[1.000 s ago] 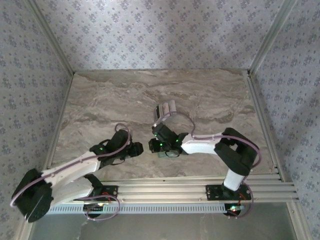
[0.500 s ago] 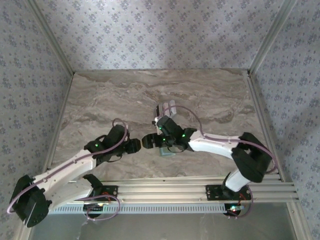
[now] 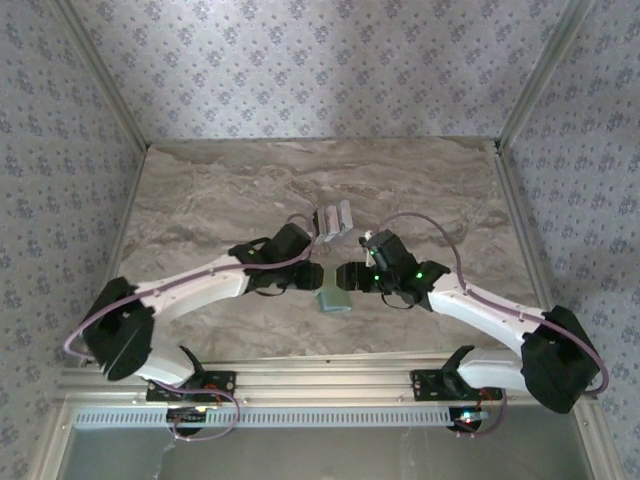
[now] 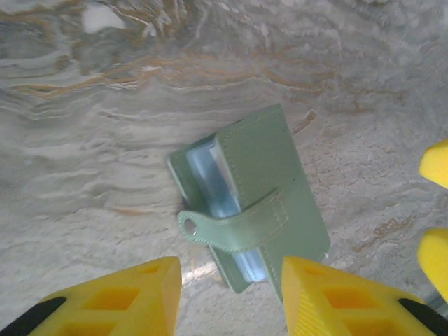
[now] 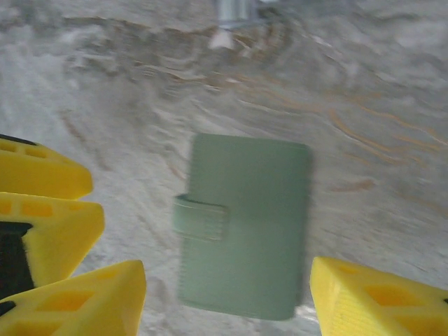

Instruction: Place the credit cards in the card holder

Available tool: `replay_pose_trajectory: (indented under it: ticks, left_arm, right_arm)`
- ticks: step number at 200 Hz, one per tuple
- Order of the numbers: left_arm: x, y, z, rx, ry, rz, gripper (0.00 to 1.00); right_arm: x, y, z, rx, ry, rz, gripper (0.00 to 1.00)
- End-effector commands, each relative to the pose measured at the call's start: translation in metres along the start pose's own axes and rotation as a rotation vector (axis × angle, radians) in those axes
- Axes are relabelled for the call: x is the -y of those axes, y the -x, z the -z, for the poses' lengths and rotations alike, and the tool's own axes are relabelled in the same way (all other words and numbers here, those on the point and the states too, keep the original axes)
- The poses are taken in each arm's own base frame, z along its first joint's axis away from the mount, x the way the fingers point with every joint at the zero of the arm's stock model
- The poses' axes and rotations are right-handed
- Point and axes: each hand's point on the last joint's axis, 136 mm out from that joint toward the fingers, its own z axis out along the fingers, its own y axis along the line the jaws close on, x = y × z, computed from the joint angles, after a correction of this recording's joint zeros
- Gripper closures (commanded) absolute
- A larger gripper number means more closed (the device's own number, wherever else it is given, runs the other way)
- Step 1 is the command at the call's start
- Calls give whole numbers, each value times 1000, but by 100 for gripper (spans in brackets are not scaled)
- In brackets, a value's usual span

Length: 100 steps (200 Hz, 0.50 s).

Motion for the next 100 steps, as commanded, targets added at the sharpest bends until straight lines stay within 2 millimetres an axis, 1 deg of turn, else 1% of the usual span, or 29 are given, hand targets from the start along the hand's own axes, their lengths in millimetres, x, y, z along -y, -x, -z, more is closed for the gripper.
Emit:
replay_pose_trajectory:
  ticks: [1,7,26,46,68,100]
  left_arm:
    - [-2,1,-15,-30,63,-60,60]
    - [-4,1,-19,-39,85,-63,60]
    - [-9,-4,-33,-70,120,-71,61]
    - [-20,-11,-42,-94,164,-74,62]
    - [-32,-17,-46,-104,211,-73,62]
    - [-44,-29,-53,-123,235,-61,62]
  right_arm:
    - [17,-15,-3,-42,-39,-8,32]
    - [20,-18,-6,-52,-45,23,32]
    - [26,-22,-13,-75,-56,20,30]
    - [30,-24,-21,-92,-45,8,29]
    - [28,-25,-30,-116,-14,5,27]
    - [21,-28,-44,-156,28,9,26]
